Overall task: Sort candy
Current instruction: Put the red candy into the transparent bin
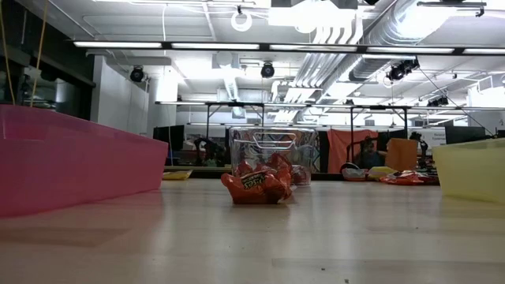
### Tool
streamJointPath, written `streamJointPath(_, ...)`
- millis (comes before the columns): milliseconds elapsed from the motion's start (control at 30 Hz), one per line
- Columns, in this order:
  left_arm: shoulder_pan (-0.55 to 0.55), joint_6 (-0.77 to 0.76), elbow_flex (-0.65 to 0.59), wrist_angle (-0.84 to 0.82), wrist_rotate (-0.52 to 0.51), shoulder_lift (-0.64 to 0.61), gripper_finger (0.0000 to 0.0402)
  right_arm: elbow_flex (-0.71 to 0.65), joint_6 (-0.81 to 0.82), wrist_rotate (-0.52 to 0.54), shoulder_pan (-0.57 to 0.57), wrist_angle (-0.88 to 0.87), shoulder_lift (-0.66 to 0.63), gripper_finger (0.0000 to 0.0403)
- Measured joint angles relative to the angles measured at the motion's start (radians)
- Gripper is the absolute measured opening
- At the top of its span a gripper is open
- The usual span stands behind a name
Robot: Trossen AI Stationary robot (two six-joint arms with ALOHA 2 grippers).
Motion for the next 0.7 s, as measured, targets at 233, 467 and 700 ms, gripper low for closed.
streamJointPath(233, 0.095, 0.126, 0.134, 0.019, -0.389, -0.157, 0.0004, 0.000, 0.000, 0.000, 0.000, 0.011, 0.000, 0.0259)
streamJointPath(467, 0.345, 0.681, 0.175, 0.349, -0.657, -0.254, 0.0004, 0.000, -0.001, 0.000, 0.000, 0.041, 0.000, 0.0259)
streamJointPath(700, 0.711, 0.981, 0.128, 0.591, -0.295, -0.248, 0.0004, 0.000, -0.004, 0.000, 0.000, 0.042, 0.000, 0.0259)
